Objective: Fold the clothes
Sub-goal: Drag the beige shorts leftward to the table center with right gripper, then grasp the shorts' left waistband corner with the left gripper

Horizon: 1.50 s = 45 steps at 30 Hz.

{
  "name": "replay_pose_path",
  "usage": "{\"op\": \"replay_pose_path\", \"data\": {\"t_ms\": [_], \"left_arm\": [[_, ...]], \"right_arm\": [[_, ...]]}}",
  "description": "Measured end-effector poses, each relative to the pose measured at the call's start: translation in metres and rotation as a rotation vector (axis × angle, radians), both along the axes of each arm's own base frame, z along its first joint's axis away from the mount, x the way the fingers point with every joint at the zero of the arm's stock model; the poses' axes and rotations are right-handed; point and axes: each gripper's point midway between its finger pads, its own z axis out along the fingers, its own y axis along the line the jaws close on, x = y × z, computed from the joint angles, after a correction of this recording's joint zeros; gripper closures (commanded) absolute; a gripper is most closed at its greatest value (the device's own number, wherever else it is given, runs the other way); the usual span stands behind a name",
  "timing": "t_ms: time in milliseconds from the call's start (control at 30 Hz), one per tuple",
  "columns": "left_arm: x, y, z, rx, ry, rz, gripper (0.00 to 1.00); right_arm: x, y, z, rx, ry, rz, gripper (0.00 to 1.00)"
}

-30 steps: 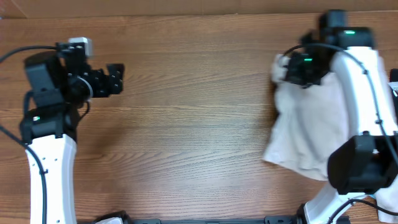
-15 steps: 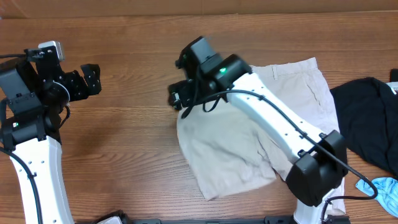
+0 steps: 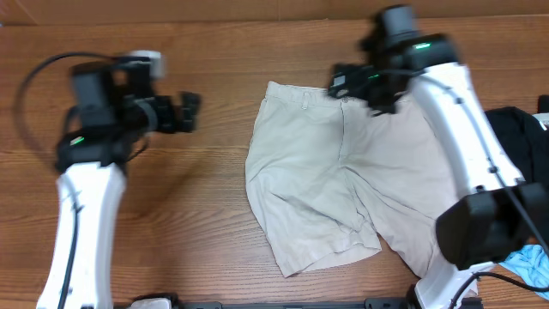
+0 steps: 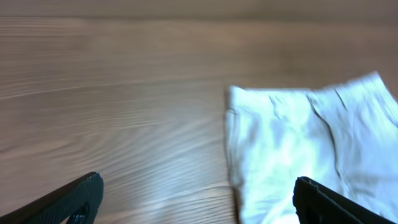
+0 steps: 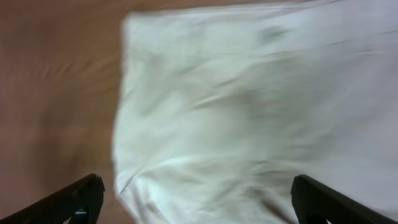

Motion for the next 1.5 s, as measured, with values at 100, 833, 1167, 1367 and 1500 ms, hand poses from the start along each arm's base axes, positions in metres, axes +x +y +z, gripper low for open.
{"op": "replay_pose_path", "data": {"t_ms": [100, 833, 1167, 1367, 1500], "left_arm": [[0.014, -0.038, -0.027, 0.045, 0.026, -0.091, 0.00], [0.103, -0.157, -0.211, 0.287, 0.193, -0.219, 0.09], [0.116, -0.163, -0.209, 0.356, 0.268, -0.206, 0.69], [0.100, -0.169, -0.220, 0.386, 0.321, -0.233, 0.45], [0.100, -0.169, -0.223, 0.387, 0.326, -0.228, 0.39]], "right_arm": [[0.010, -0.058, 0.000, -0.009, 0.007, -0.128, 0.00], [0.000, -0.145, -0.006, -0.072, 0.041, -0.246, 0.00], [-0.001, -0.152, -0.007, -0.111, 0.043, -0.256, 0.00], [-0.001, -0.154, -0.007, -0.120, 0.043, -0.259, 0.00], [-0.001, -0.153, -0.008, -0.120, 0.045, -0.258, 0.00]]}}
